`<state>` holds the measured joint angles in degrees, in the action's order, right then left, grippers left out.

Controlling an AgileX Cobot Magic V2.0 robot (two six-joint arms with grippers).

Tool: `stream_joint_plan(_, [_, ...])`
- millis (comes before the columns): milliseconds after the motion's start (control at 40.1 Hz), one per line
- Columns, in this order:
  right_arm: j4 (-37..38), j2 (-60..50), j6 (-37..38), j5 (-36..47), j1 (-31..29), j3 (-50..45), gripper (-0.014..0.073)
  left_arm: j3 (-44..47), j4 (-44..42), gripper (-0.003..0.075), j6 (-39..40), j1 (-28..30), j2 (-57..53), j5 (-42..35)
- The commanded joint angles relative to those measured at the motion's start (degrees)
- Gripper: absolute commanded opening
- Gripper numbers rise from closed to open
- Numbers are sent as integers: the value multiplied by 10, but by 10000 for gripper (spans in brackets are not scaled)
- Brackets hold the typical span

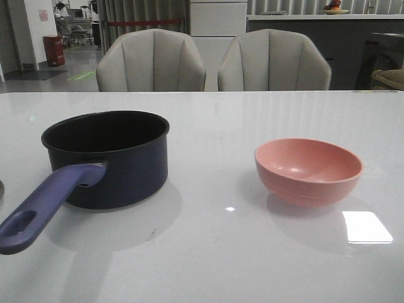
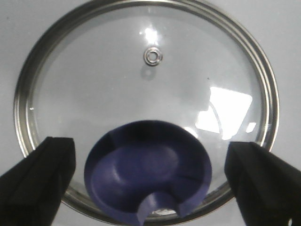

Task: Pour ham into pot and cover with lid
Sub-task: 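Grasp the lid knob with the left gripper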

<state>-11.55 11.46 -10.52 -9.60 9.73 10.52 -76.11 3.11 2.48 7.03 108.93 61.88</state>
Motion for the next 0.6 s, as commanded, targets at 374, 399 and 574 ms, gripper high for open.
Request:
stream_joint_plan(374, [0, 5, -6, 49, 0, 16, 146, -32, 13, 471, 2, 0, -9, 7])
stream_joint_plan(399, [0, 5, -6, 49, 0, 16, 146, -35, 13, 438, 2, 0, -9, 10])
stream_joint_plan(574, [0, 5, -6, 49, 0, 16, 146, -45, 13, 308, 2, 0, -9, 18])
